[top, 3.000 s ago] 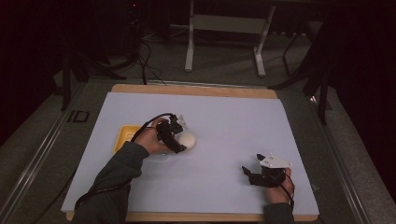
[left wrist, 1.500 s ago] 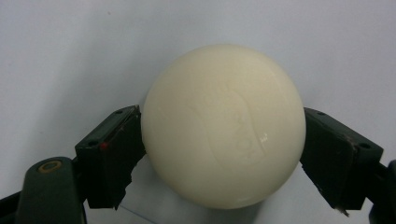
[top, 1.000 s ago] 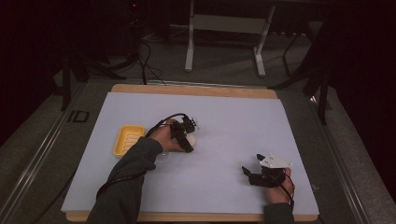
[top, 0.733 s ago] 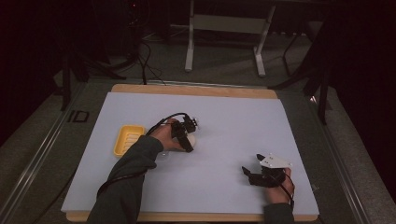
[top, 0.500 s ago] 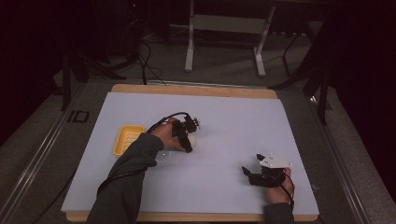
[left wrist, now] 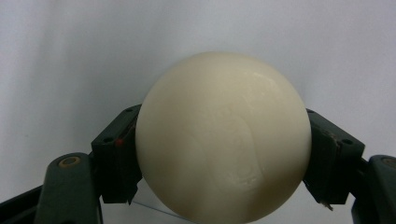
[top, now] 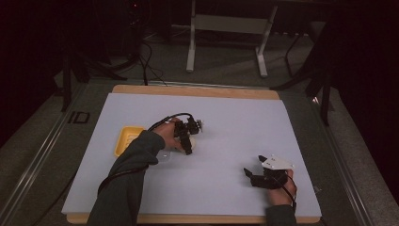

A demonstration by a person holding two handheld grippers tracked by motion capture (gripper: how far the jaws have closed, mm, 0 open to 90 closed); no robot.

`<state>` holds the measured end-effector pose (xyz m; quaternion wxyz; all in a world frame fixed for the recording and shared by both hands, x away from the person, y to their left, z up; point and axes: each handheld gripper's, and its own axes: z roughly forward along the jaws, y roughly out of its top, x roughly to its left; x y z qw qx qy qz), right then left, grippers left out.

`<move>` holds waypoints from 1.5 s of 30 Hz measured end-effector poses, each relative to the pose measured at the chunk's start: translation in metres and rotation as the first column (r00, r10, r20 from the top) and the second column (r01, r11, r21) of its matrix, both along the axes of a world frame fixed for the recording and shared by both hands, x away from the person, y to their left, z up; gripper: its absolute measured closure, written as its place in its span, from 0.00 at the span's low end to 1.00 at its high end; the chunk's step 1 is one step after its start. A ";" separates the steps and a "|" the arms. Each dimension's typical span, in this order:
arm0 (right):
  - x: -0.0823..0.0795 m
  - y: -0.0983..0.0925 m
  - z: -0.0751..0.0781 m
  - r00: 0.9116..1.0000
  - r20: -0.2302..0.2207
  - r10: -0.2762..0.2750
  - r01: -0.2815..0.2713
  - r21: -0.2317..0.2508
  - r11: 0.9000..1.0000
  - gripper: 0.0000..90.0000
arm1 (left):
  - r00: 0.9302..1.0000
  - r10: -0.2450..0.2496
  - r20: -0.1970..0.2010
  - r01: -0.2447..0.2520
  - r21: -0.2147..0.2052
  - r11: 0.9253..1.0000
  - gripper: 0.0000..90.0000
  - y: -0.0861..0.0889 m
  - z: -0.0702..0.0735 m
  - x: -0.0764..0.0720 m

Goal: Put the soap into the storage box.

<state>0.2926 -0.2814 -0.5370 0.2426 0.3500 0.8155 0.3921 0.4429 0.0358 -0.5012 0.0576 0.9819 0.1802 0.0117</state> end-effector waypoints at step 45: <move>0.000 0.000 0.000 1.000 0.001 -0.002 0.002 -0.001 1.000 0.23 | 0.996 0.091 -0.006 -0.091 -0.049 0.995 0.28 0.052 0.029 0.000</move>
